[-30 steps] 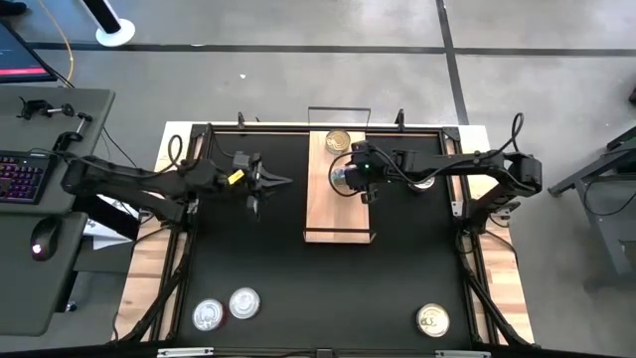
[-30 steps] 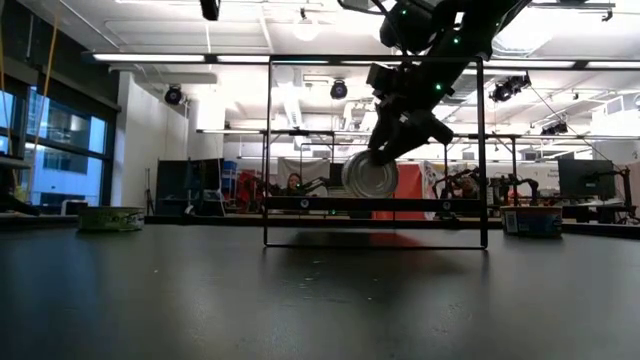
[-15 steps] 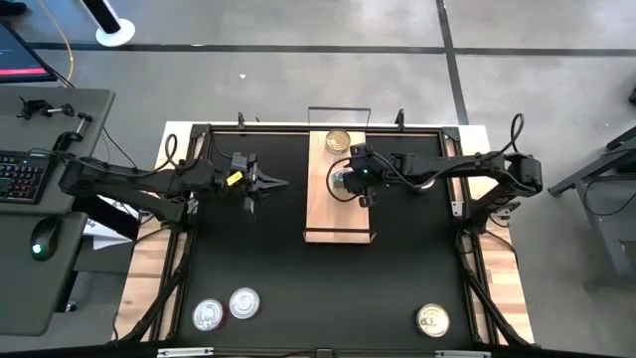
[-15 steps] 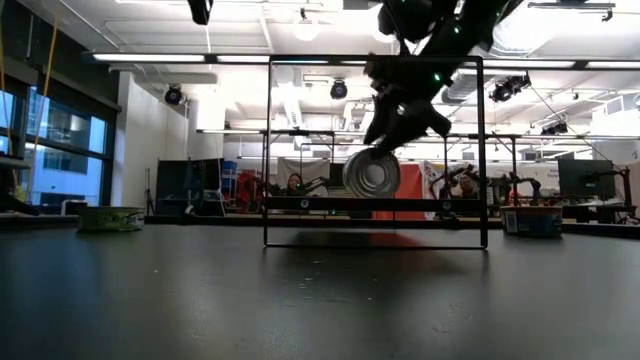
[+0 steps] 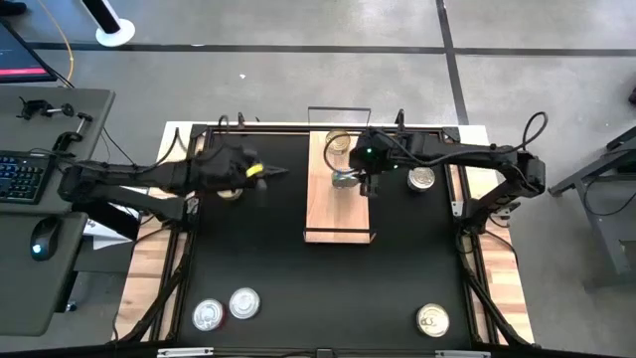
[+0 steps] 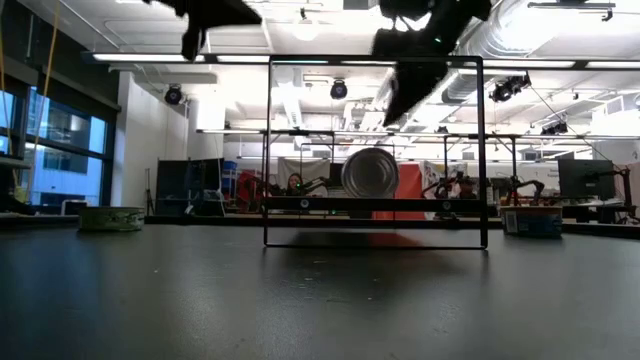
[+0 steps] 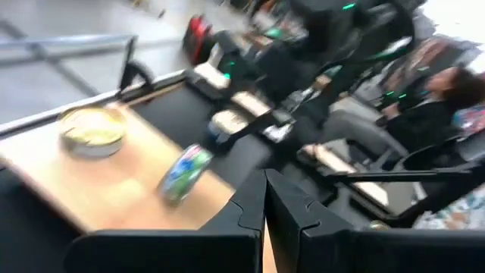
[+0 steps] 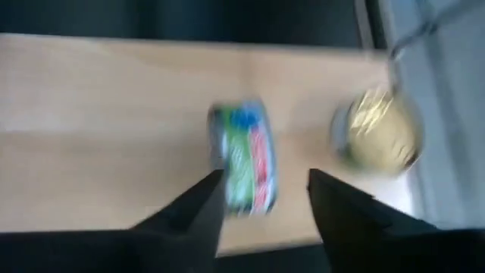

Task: Stack canned seafood by type on shelf
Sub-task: Put the white-green tuna can on the shelf

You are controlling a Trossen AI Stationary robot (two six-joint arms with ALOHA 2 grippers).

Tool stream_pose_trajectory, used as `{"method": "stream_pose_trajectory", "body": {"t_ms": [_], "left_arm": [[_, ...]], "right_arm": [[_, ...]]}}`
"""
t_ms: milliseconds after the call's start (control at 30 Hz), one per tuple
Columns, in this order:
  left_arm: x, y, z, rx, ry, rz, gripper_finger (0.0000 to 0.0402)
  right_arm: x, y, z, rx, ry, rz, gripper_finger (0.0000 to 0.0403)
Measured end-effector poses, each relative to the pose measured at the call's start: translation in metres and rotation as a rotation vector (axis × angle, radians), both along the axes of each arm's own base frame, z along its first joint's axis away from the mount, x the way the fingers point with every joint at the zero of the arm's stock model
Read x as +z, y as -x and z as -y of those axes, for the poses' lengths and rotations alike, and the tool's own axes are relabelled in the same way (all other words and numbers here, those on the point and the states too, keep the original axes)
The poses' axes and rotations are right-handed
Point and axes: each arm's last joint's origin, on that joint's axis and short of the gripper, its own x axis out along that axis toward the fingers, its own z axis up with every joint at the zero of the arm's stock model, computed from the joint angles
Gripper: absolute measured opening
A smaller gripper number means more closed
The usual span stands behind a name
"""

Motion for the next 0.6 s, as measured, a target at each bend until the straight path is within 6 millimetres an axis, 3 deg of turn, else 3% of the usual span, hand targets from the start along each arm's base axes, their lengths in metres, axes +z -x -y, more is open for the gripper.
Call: {"method": "stream_pose_trajectory", "body": {"t_ms": [167, 400, 600], "left_arm": [[-0.008, -0.021, -0.044, -0.095, 0.046, -0.086, 0.0000], [-0.049, -0.076, -0.104, -0.254, 0.119, -0.232, 0.0000], [-0.077, -0.114, -0.128, -0.277, 0.118, -0.305, 0.0000]], "right_arm": [[-0.017, 0.024, -0.003, -0.074, -0.221, 0.052, 0.0020], [-0.046, 0.029, -0.017, -0.145, -0.268, 0.074, 0.0003], [-0.056, 0.026, -0.014, -0.202, -0.209, 0.110, 0.0001]]}}
